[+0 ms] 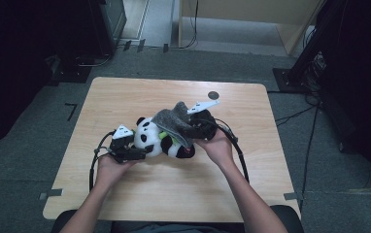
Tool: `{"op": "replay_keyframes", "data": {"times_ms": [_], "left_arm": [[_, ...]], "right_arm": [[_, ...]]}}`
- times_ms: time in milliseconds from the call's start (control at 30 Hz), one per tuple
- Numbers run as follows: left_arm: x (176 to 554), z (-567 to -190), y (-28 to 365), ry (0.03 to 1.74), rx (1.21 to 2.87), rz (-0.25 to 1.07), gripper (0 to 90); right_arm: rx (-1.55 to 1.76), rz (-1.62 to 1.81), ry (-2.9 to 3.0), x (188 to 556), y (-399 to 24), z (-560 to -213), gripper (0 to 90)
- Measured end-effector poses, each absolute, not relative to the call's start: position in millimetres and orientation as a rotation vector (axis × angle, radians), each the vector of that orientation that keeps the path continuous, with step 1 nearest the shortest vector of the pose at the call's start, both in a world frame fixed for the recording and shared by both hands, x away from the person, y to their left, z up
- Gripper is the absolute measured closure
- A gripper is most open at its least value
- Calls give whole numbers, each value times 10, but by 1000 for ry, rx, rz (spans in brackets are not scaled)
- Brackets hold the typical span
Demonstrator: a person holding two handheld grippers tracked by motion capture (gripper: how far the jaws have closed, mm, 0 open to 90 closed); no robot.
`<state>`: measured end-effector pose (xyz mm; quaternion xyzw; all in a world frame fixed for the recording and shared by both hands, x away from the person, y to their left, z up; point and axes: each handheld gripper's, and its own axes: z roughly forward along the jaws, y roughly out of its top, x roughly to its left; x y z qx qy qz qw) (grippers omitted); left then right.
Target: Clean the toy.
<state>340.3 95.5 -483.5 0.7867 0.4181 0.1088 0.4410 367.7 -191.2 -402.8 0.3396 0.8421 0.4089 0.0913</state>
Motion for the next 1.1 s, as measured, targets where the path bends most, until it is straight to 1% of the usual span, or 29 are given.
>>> {"op": "replay_keyframes", "data": {"times_ms": [33, 100, 233, 300, 467, 1100], "left_arm": [[3404, -4835, 955, 1038, 1952, 269, 170], [3401, -4834, 955, 1037, 1955, 271, 171], [3399, -4835, 954, 1036, 1957, 274, 177], [3397, -4837, 957, 1032, 1957, 277, 195], [3393, -4836, 954, 1033, 1961, 282, 210], [3394, -4839, 957, 1052, 1949, 268, 209]], "right_arm": [[1006, 1222, 2501, 3682, -1903, -4032, 621], [991, 1266, 2478, 3690, -1895, -4028, 597], [975, 1237, 2486, 3712, -1876, -4071, 672], [991, 1236, 2493, 3712, -1900, -4110, 690], [975, 1281, 2468, 3667, -2021, -4203, 704], [1088, 1294, 2443, 3531, -2418, -4444, 723]]}}
